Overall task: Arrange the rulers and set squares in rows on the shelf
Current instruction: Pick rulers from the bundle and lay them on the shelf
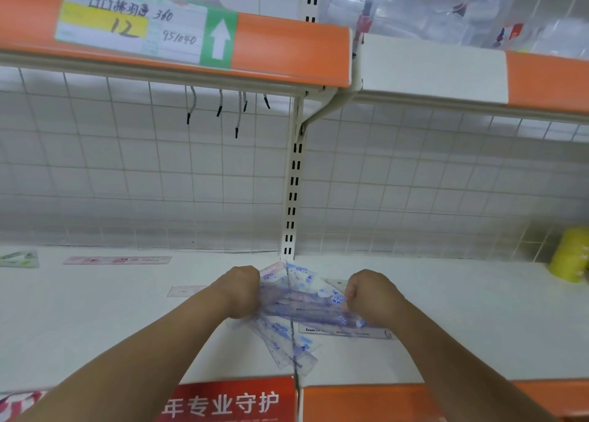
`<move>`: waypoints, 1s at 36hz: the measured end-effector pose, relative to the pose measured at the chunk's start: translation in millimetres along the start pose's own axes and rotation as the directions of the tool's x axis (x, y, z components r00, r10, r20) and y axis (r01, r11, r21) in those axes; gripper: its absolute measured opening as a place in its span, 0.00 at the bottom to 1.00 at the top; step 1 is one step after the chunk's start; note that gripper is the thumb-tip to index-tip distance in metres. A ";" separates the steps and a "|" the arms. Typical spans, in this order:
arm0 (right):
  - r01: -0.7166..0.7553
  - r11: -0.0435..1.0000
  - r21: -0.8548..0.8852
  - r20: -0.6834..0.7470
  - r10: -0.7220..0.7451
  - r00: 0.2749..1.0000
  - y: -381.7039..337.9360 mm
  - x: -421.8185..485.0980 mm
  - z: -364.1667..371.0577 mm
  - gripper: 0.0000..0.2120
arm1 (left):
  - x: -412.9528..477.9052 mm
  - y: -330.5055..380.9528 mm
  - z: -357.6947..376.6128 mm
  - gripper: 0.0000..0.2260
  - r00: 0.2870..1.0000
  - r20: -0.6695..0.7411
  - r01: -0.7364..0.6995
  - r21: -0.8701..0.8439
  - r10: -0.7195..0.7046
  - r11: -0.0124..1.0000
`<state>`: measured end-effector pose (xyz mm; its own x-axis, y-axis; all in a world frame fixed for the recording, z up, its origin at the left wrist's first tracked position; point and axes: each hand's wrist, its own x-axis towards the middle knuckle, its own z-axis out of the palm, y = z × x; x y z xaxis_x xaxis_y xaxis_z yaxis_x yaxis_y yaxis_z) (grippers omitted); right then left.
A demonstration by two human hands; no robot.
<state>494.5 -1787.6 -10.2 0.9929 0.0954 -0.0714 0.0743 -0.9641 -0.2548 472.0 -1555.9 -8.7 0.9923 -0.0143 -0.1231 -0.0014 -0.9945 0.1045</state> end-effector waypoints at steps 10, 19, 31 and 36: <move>0.030 0.980 0.199 0.011 -0.033 0.999 2.2 -6.7 -5.8 0.10 | -0.5 -0.6 5.9 0.06 0.997 -0.055 0.046 -0.069 -0.049 0.997; 0.082 0.995 0.055 0.057 -0.086 0.995 -2.0 -10.8 -7.2 0.19 | -12.9 -7.0 4.6 0.13 0.998 -0.058 -0.003 -0.012 0.002 1.000; 0.132 0.988 -0.083 0.132 -0.120 0.984 -8.9 -20.1 2.4 0.15 | -30.2 -4.3 3.0 0.06 0.999 0.000 -0.040 -0.023 0.040 0.999; 0.171 0.976 -0.135 0.077 -0.161 0.984 -8.7 -25.0 3.0 0.12 | -35.5 -7.0 2.6 0.16 0.999 -0.051 -0.008 -0.047 0.005 0.999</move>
<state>468.8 -1780.9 -9.1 0.9576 0.2687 -0.1036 0.2547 -0.9582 -0.1307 436.4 -1548.7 -7.7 0.9973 -0.0142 -0.0725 -0.0031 -0.9884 0.1517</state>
